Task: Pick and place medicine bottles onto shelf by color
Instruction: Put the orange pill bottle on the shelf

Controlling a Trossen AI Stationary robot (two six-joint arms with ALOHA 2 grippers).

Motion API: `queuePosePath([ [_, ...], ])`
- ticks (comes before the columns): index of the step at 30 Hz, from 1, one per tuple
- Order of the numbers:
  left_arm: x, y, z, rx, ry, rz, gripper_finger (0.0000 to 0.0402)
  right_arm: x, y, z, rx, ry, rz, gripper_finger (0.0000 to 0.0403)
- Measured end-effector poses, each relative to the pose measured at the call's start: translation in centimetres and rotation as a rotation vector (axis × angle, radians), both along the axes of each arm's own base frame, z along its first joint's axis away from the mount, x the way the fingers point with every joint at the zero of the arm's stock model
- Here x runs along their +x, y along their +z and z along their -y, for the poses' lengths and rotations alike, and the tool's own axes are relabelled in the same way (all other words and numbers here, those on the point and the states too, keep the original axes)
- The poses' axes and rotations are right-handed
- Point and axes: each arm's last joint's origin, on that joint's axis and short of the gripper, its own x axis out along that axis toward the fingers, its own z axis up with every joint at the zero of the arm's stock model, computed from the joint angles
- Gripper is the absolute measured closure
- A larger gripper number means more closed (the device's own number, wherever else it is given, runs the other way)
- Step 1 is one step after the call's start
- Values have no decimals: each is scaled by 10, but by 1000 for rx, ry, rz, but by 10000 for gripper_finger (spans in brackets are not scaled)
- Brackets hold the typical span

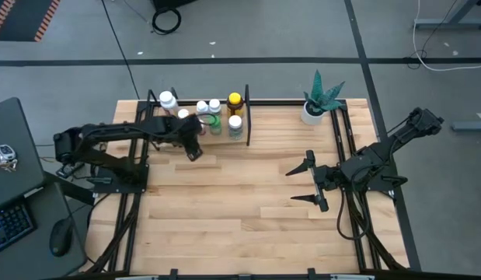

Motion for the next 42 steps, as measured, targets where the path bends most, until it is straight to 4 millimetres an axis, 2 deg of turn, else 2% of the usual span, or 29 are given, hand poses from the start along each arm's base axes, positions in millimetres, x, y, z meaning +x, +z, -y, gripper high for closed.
queuePosePath([
  [5,-9,-10,-20,-9,122,14,205,0,1,0,5,0,10,50],
  [15,-18,-10,-45,6,245,59,201,0,1,0,-8,4,16,50],
  [26,-10,-30,-53,-18,236,-13,205,0,1,0,-11,5,15,50],
  [36,-11,-31,-54,-14,228,-25,205,0,1,0,-11,5,15,50],
  [42,-11,-31,-53,-11,217,-39,174,0,1,0,-11,5,15,50],
])
